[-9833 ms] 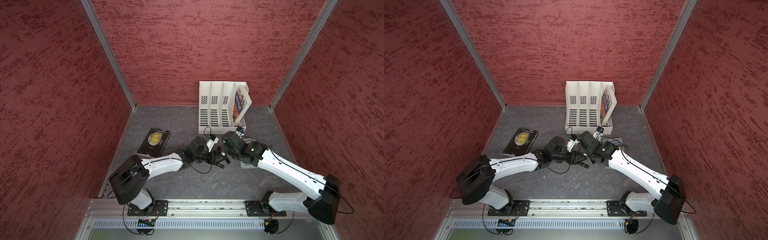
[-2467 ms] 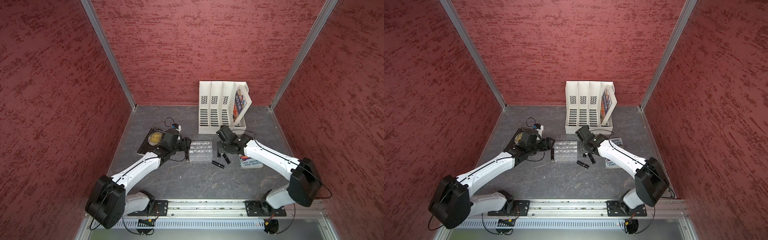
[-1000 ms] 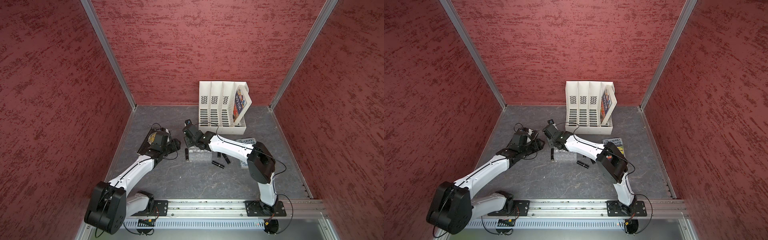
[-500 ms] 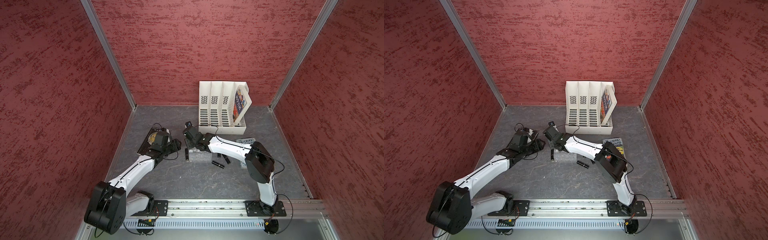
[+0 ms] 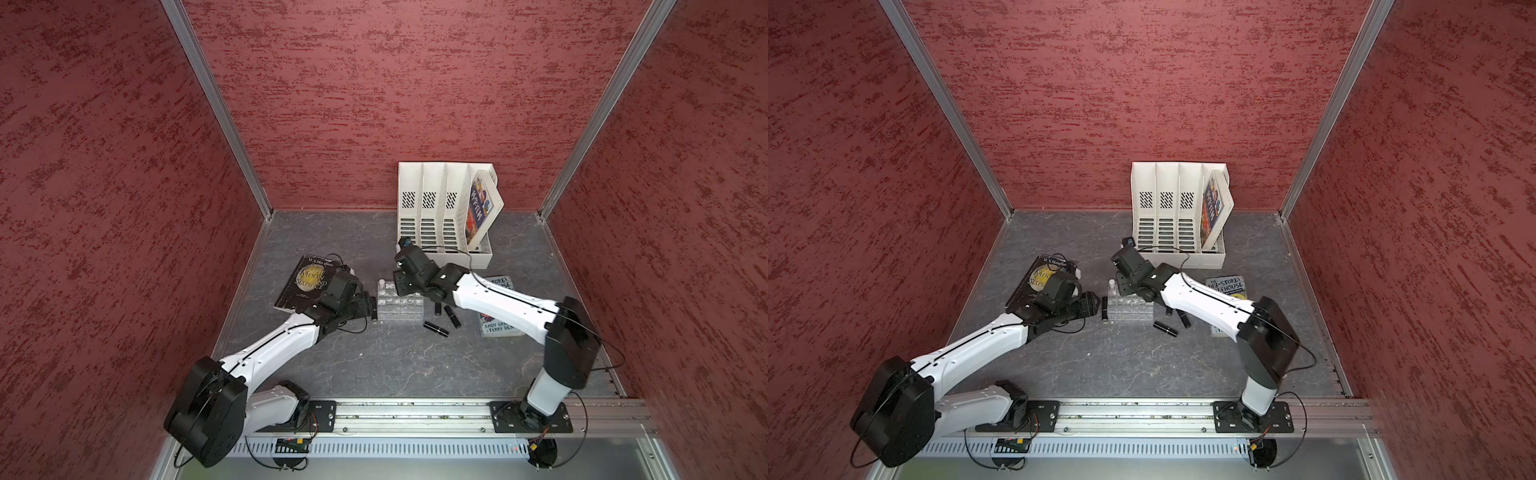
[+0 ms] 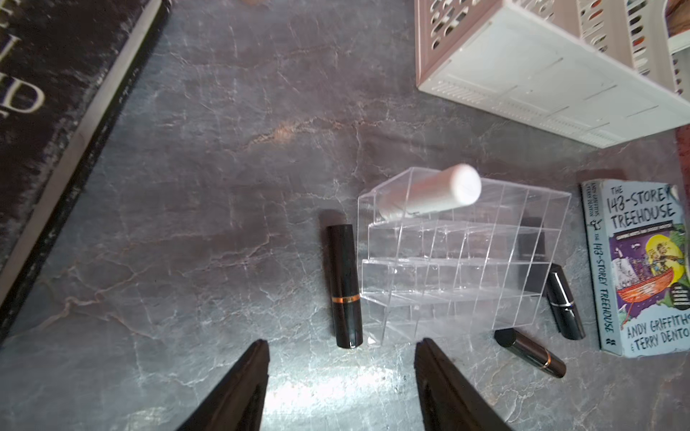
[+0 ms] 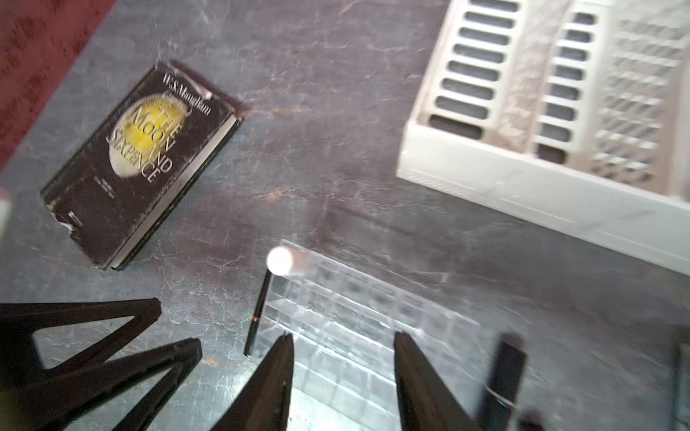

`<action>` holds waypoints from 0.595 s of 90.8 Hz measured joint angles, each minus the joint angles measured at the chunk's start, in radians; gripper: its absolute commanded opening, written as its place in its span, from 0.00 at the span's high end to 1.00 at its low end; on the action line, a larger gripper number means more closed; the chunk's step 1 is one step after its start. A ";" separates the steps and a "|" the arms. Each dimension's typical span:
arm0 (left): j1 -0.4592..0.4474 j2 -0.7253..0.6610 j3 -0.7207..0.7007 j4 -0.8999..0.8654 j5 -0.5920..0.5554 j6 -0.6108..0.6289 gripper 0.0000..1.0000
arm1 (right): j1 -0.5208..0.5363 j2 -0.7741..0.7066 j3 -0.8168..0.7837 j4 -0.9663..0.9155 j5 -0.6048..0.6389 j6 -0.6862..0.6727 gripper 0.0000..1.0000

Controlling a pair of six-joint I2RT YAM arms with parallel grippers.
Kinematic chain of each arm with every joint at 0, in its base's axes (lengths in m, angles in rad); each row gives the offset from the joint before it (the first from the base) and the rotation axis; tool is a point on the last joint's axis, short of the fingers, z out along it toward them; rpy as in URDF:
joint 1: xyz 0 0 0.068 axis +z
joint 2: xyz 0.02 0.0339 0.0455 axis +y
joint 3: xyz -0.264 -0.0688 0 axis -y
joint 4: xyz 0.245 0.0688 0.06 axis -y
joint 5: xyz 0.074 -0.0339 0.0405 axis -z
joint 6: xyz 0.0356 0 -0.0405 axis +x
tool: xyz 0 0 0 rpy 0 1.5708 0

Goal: Arrange the lipsticks in the organizer
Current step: Pick up the lipstick at the center of the board.

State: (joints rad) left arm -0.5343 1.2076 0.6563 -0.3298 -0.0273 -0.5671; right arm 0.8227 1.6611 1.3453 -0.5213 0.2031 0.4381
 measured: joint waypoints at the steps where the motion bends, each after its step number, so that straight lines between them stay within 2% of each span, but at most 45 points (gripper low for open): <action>1: -0.004 0.004 0.000 0.000 -0.002 -0.004 0.37 | -0.012 -0.023 -0.012 -0.005 -0.006 0.003 0.54; 16: -0.039 0.068 -0.007 0.006 0.006 -0.040 0.43 | -0.117 -0.210 -0.153 -0.074 -0.088 0.043 0.59; 34: 0.004 0.128 -0.011 0.039 0.065 -0.065 0.47 | -0.166 -0.260 -0.272 -0.167 -0.189 0.059 0.70; 41: 0.014 0.138 -0.011 0.042 0.079 -0.065 0.47 | -0.228 -0.280 -0.309 -0.196 -0.221 0.058 0.69; 54: 0.025 0.138 -0.009 0.025 0.080 -0.056 0.44 | -0.311 -0.282 -0.319 -0.270 -0.225 0.033 0.58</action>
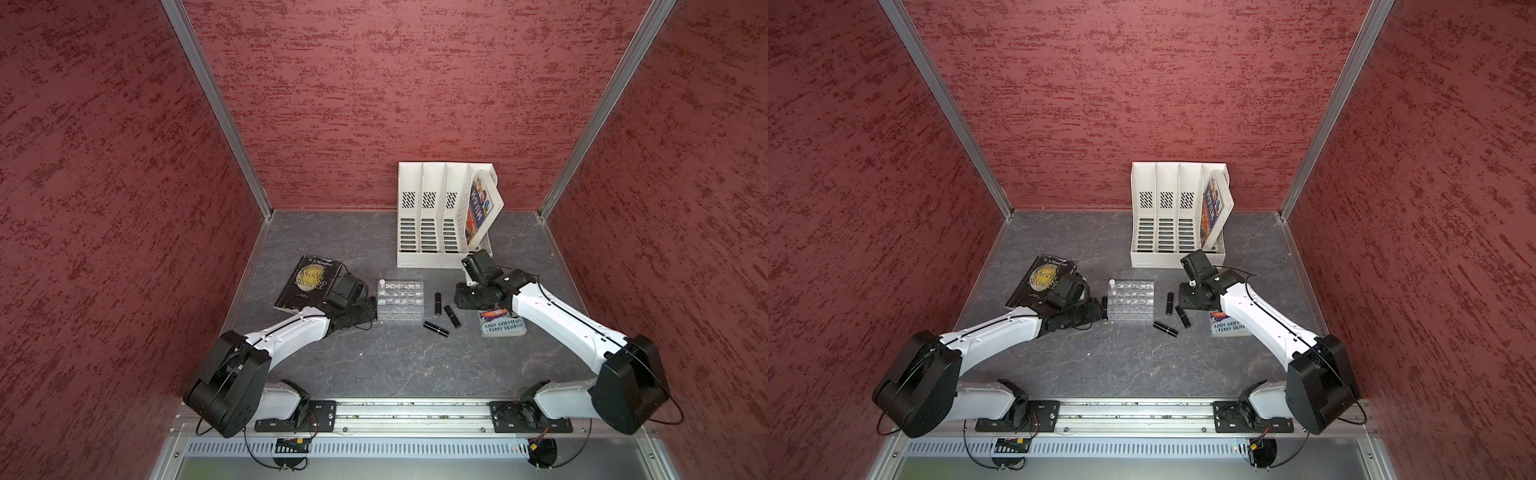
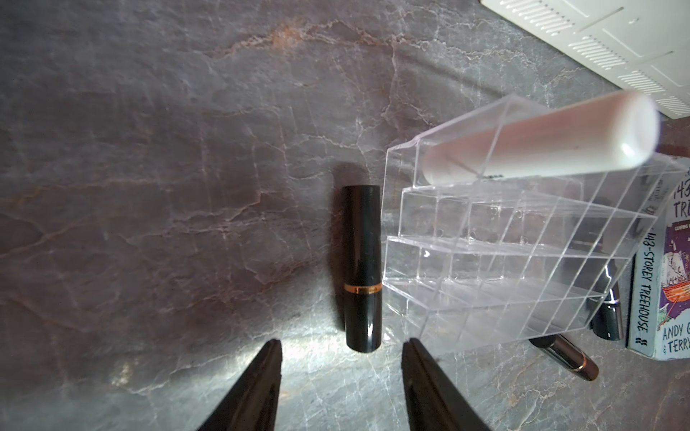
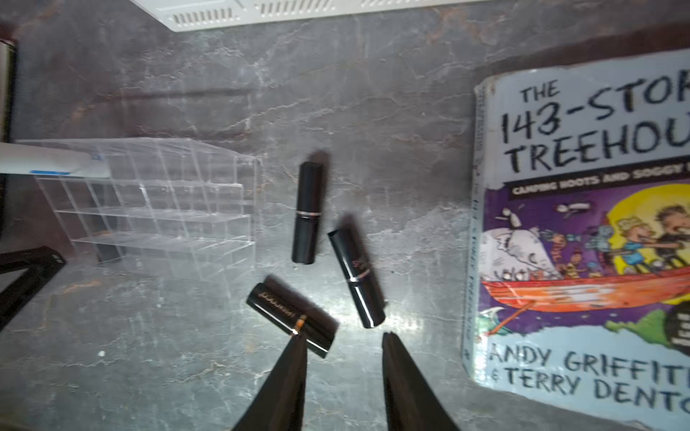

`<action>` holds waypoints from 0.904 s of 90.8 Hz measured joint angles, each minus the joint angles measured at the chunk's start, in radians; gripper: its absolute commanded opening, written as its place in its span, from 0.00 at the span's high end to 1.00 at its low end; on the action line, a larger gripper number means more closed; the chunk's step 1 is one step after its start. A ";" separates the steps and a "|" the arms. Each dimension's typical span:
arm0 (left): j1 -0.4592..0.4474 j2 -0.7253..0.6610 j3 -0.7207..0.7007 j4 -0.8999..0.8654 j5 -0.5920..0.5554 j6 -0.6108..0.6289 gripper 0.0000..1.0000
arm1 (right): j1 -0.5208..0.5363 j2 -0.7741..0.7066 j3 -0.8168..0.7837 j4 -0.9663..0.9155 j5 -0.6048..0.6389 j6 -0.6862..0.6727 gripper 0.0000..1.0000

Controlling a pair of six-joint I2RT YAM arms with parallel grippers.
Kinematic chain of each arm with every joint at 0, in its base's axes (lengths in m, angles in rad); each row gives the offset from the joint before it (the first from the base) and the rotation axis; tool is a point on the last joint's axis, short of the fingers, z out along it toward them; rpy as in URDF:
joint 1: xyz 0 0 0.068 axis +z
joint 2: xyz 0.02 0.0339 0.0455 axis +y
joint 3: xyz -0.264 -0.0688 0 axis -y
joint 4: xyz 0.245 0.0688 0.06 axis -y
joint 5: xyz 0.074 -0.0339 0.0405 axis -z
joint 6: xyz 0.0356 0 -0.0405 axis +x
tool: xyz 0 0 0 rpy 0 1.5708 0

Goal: Arrange the lipsticks in the organizer
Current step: Pick up the lipstick at the center of the board.

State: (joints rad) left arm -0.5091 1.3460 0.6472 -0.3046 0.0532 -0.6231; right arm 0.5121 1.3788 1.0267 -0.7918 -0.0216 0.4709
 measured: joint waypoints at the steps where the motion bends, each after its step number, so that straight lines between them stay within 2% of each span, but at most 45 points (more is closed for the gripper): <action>1: 0.002 -0.002 0.000 -0.003 -0.002 0.002 0.44 | 0.000 0.003 0.000 -0.003 0.000 0.000 0.57; 13: 0.025 -0.057 0.007 -0.050 -0.021 0.012 0.43 | 0.001 0.077 0.005 -0.029 0.000 -0.039 0.50; 26: 0.003 -0.100 0.039 -0.070 -0.038 0.015 0.42 | 0.004 0.208 0.030 -0.034 0.000 -0.085 0.48; 42: -0.048 -0.102 0.058 -0.071 -0.040 0.018 0.41 | 0.009 0.306 0.051 -0.027 -0.001 -0.117 0.53; 62: -0.066 -0.097 0.071 -0.070 -0.039 0.019 0.41 | 0.010 0.383 0.073 0.002 -0.005 -0.138 0.60; 82: -0.087 -0.097 0.095 -0.066 -0.022 0.034 0.40 | 0.010 0.412 0.072 0.024 -0.001 -0.129 0.76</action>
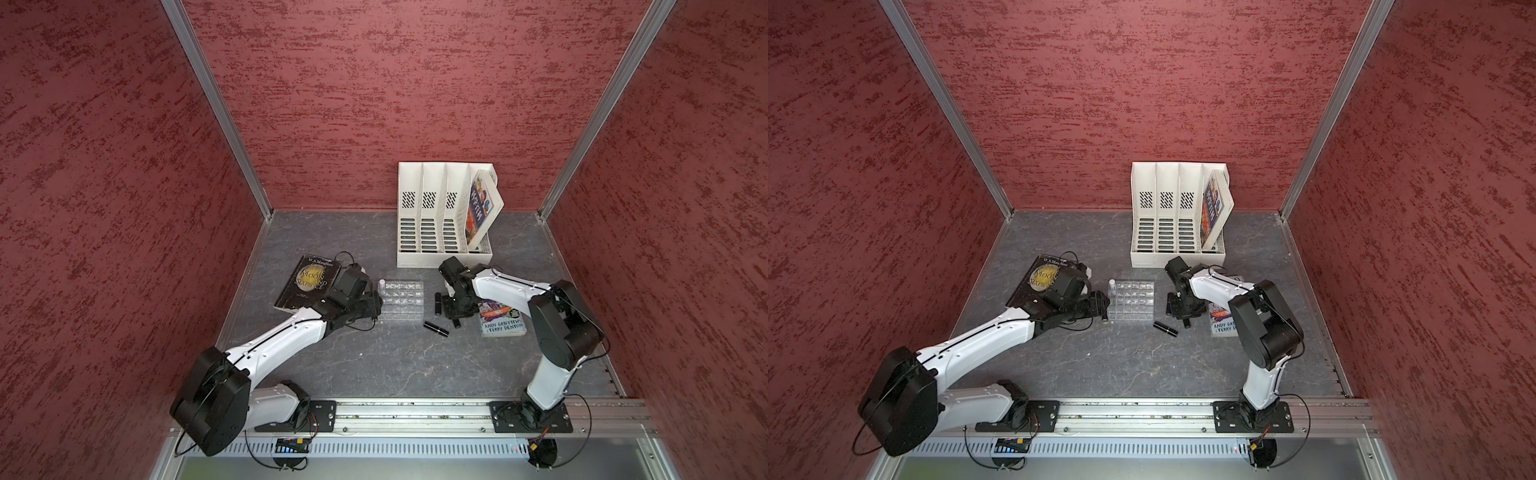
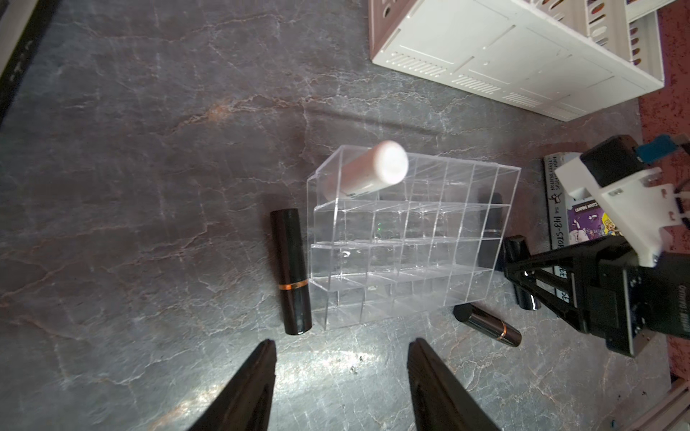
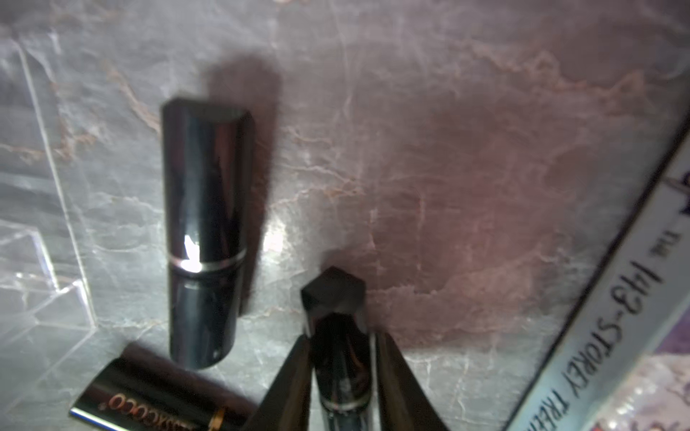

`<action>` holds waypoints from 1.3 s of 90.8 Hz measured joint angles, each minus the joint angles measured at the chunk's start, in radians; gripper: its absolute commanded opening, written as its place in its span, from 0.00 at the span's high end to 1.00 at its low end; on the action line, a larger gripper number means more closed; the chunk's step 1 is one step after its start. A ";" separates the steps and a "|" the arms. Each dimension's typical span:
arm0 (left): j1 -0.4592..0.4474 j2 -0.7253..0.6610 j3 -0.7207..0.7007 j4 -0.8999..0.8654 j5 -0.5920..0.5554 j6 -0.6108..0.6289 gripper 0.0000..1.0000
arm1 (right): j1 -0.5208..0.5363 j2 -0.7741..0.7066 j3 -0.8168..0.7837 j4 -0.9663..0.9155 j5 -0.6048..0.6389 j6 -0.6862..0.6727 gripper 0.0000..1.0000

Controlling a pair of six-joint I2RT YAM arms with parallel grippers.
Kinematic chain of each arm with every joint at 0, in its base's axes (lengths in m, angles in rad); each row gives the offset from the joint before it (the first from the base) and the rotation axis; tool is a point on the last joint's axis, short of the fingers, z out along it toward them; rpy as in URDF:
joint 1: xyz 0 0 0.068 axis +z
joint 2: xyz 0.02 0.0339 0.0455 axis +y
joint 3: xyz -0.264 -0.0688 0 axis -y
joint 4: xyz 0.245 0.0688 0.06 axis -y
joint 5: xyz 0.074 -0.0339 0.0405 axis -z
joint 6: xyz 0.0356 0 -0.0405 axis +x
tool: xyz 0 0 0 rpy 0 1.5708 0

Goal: Arrange the lipsticks in the organizer
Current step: Pick up the lipstick at the center of the board.

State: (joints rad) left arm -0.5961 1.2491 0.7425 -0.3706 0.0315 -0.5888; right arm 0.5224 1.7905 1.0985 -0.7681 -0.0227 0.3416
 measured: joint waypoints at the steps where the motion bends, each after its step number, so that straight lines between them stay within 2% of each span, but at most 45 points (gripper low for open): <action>1: -0.003 0.000 0.002 0.002 0.004 0.002 0.40 | 0.000 -0.001 -0.001 0.002 0.000 -0.002 0.76; 14: -0.046 0.000 0.028 0.043 0.084 0.024 0.33 | -0.005 -0.063 -0.045 0.023 -0.002 0.023 0.80; 30: -0.148 -0.004 0.036 0.156 0.193 0.048 0.25 | -0.009 -0.367 -0.133 0.060 -0.083 0.084 0.82; 40: -0.244 0.018 0.041 0.247 0.243 0.063 0.25 | -0.010 -0.540 -0.198 0.181 -0.181 0.162 0.83; 45: -0.279 0.048 0.052 0.287 0.264 0.066 0.27 | -0.010 -0.582 -0.224 0.233 -0.224 0.206 0.84; 61: -0.309 0.143 0.062 0.402 0.309 0.043 0.31 | -0.009 -0.592 -0.259 0.353 -0.310 0.338 0.85; 95: -0.308 0.248 0.122 0.485 0.346 0.010 0.43 | 0.006 -0.610 -0.314 0.460 -0.364 0.502 0.85; 102: -0.304 0.258 0.125 0.490 0.347 0.010 0.48 | 0.006 -0.613 -0.318 0.468 -0.372 0.524 0.85; 118: -0.296 0.286 0.141 0.486 0.347 0.021 0.65 | 0.007 -0.613 -0.322 0.490 -0.397 0.565 0.84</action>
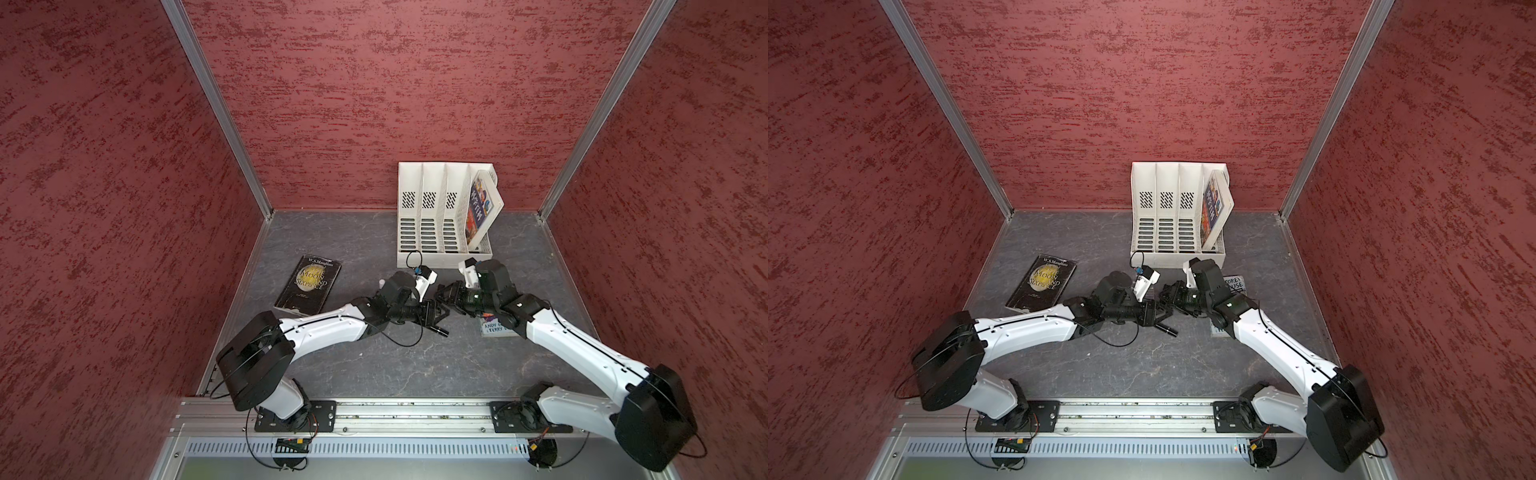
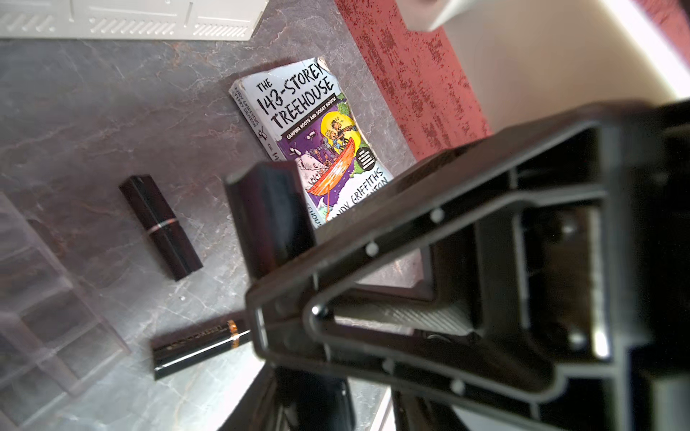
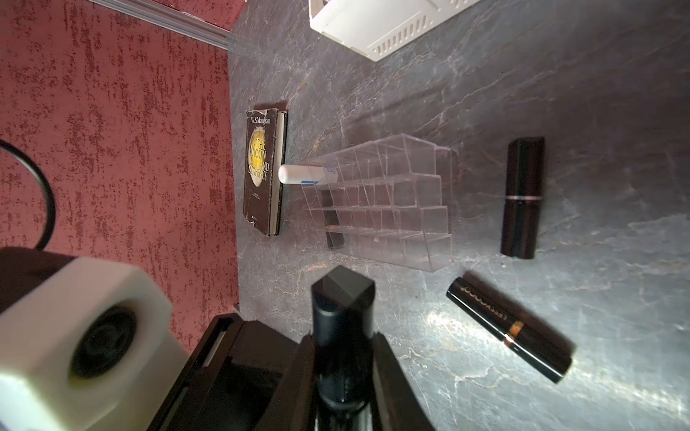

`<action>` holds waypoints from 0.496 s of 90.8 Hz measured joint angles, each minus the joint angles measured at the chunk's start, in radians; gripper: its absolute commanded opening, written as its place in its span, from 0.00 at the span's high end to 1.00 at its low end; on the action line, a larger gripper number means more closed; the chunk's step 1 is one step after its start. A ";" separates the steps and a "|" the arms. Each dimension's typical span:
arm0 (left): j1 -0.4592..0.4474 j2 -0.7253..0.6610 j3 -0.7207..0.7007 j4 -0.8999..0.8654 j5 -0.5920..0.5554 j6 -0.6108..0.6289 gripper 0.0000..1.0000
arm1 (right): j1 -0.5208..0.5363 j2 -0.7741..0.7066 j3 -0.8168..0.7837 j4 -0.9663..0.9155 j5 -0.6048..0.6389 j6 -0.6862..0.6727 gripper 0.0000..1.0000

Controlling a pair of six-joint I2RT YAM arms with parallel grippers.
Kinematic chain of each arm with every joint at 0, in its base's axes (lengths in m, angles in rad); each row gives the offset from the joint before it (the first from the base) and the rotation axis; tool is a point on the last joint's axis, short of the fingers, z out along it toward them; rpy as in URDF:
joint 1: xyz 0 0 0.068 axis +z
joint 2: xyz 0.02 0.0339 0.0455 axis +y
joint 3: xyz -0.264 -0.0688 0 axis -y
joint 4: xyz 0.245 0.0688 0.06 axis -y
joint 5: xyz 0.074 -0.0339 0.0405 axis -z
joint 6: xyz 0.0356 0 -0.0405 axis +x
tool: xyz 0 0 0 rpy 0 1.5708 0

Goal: Arrange the lipsticks in the organizer
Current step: Pick up the lipstick at the center of the board.

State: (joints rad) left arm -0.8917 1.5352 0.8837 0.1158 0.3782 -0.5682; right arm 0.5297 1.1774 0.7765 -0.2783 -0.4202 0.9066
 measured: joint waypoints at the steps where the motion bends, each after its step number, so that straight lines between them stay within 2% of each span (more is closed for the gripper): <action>1: 0.001 0.002 0.000 0.000 -0.002 -0.004 0.67 | 0.000 0.000 0.000 0.001 -0.002 0.003 0.84; 13: 0.002 0.004 0.003 -0.018 -0.021 0.008 0.79 | 0.000 0.000 0.000 0.006 -0.014 0.022 0.82; 20: 0.004 0.004 0.004 -0.029 -0.031 0.021 0.84 | 0.000 0.002 0.000 0.010 -0.016 0.030 0.76; 39: 0.003 0.004 0.006 -0.041 -0.044 0.062 0.93 | 0.000 0.014 0.002 0.011 -0.055 0.033 0.61; 45: 0.003 0.004 0.007 -0.041 -0.044 0.082 0.95 | 0.000 0.015 0.009 -0.003 -0.076 0.029 0.59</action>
State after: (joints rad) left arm -0.8886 1.5391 0.8906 0.0750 0.3340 -0.4858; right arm 0.5293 1.1923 0.7853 -0.2813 -0.4957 0.9360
